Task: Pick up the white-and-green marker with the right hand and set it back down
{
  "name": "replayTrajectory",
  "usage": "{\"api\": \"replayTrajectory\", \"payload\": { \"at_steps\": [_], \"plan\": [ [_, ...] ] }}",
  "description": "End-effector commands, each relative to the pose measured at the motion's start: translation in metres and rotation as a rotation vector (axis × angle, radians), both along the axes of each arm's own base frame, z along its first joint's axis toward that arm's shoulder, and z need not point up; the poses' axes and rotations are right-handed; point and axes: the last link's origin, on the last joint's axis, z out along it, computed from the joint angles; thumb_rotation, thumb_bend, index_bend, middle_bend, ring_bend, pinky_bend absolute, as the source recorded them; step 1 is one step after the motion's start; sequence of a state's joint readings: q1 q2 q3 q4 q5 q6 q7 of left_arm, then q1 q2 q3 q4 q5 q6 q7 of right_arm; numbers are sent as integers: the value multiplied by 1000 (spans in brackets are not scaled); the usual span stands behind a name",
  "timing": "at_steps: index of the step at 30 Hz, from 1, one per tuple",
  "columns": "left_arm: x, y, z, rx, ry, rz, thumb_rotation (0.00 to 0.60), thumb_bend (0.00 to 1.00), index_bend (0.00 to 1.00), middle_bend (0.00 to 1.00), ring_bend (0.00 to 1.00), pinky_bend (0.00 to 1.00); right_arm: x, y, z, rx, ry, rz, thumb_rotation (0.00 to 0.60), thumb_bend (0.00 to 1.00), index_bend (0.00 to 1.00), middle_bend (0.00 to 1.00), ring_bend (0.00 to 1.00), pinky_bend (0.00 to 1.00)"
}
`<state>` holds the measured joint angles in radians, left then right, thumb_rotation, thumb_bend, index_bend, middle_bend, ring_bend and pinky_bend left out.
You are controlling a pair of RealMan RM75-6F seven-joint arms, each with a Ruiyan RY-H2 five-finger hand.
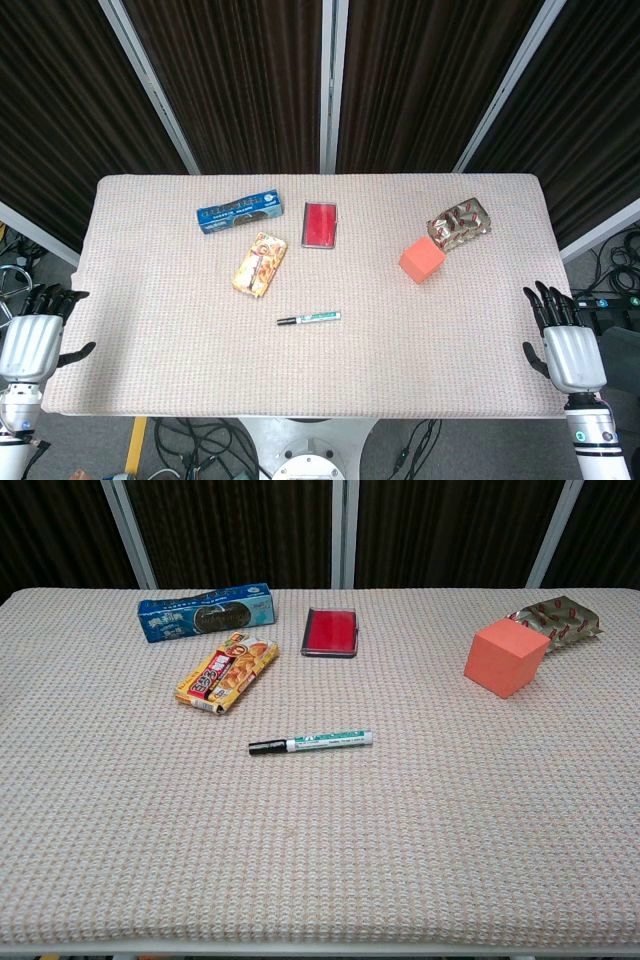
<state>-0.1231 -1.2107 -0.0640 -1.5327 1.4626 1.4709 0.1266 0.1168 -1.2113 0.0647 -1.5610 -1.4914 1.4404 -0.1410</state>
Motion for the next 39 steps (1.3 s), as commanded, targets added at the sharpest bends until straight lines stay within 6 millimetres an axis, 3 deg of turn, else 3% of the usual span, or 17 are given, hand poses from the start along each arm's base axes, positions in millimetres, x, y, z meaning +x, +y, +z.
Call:
{"api": "replayTrajectory", "payload": {
  "at_steps": [1, 5, 9, 12, 16, 21, 25, 28, 39],
  "plan": [
    [0, 0, 0, -4, -1, 2, 600, 0, 246, 265, 137, 125, 0, 0, 0, 1, -1, 0, 600, 209, 0, 14, 0, 124],
    [-1, -2, -1, -10, -2, 7, 600, 0, 246, 265, 137, 125, 3, -3, -2, 13, 5, 7, 600, 175, 0, 18, 0, 133],
    [2, 0, 0, -13, -6, 2, 600, 0, 246, 265, 137, 125, 23, -13, -8, -1, -50, 54, 600, 162, 5, 73, 69, 251],
    [5, 4, 0, -14, -13, -5, 600, 0, 246, 265, 137, 125, 48, -26, -16, 0, -89, 114, 600, 199, 89, 160, 187, 384],
    [5, 6, -4, -45, -14, 12, 600, 0, 246, 265, 137, 124, 98, -50, -31, 78, -127, 204, 600, 216, 241, 246, 316, 527],
    [4, 4, -9, -51, -28, 27, 600, 0, 246, 265, 137, 123, 148, -78, -60, 265, -118, 269, 600, 217, 317, 304, 511, 694],
    [3, 3, -9, -61, -24, 32, 600, 0, 247, 265, 137, 124, 160, -88, -74, 328, -88, 278, 600, 218, 361, 330, 671, 812],
    [1, 4, -8, -70, -33, 44, 600, 0, 249, 265, 137, 124, 177, -105, -112, 467, -13, 262, 600, 222, 389, 346, 788, 896],
    [-6, 5, -12, -92, -53, 50, 600, 0, 309, 265, 137, 126, 193, -120, -184, 523, 39, 171, 600, 224, 461, 400, 834, 900]
  ]
}}
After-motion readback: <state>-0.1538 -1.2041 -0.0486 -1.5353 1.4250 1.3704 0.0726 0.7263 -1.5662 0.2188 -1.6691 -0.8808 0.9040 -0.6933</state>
